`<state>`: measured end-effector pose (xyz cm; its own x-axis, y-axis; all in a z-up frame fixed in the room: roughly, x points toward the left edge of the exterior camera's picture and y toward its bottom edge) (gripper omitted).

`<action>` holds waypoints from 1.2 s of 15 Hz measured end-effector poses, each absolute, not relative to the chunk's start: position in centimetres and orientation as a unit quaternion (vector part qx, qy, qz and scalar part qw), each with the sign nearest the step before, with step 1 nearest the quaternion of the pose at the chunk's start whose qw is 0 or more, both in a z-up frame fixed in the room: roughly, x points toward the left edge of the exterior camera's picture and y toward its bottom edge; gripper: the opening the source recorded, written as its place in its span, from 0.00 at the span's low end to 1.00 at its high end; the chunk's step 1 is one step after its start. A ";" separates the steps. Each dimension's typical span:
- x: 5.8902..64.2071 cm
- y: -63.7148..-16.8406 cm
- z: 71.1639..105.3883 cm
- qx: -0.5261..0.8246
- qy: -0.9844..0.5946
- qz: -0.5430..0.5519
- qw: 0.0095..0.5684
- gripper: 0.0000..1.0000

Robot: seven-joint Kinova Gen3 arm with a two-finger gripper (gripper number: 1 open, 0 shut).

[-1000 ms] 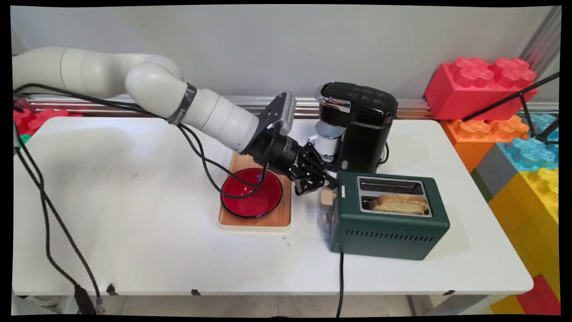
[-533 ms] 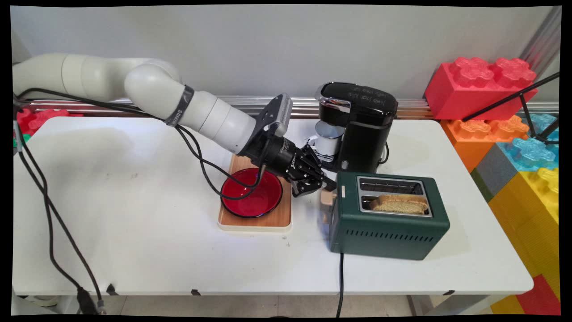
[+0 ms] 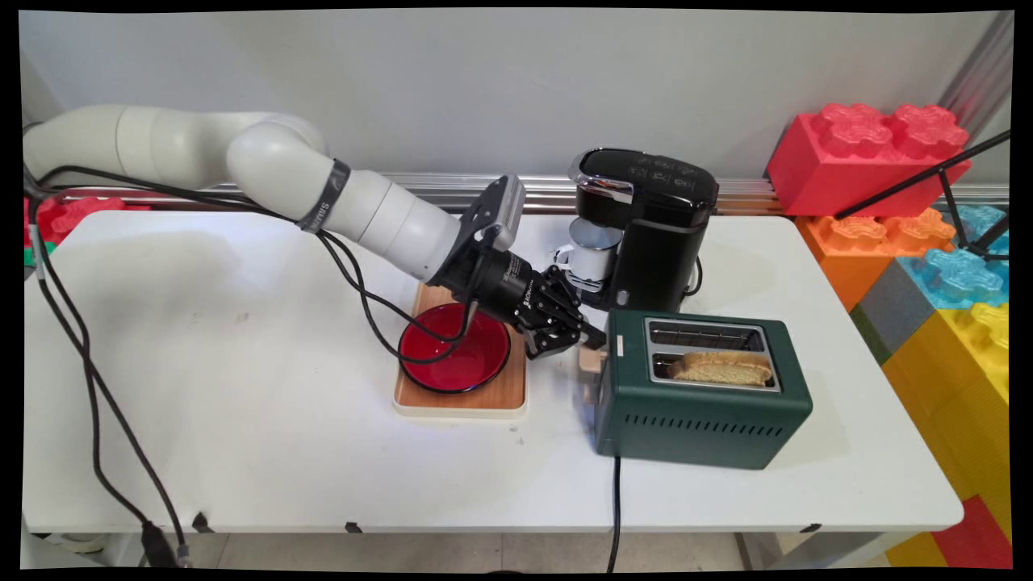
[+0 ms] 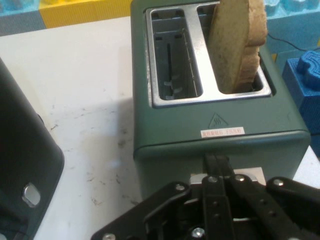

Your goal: Press the toaster switch

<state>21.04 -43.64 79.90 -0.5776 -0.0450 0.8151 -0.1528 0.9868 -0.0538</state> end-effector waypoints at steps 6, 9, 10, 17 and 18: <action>20.9 -43.7 78.8 0.056 -0.886 0.053 0.457 0.00; 20.9 -43.8 78.1 0.057 -0.887 0.050 0.456 0.00; 20.9 -43.8 77.9 0.057 -0.887 0.049 0.456 0.00; 21.2 -43.7 76.2 0.059 -0.888 0.041 0.454 0.00; 21.2 -43.7 76.0 0.059 -0.888 0.040 0.453 0.00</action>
<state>21.24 -43.69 76.00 -0.5820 -0.0684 0.8103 -0.1416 0.9898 -0.0182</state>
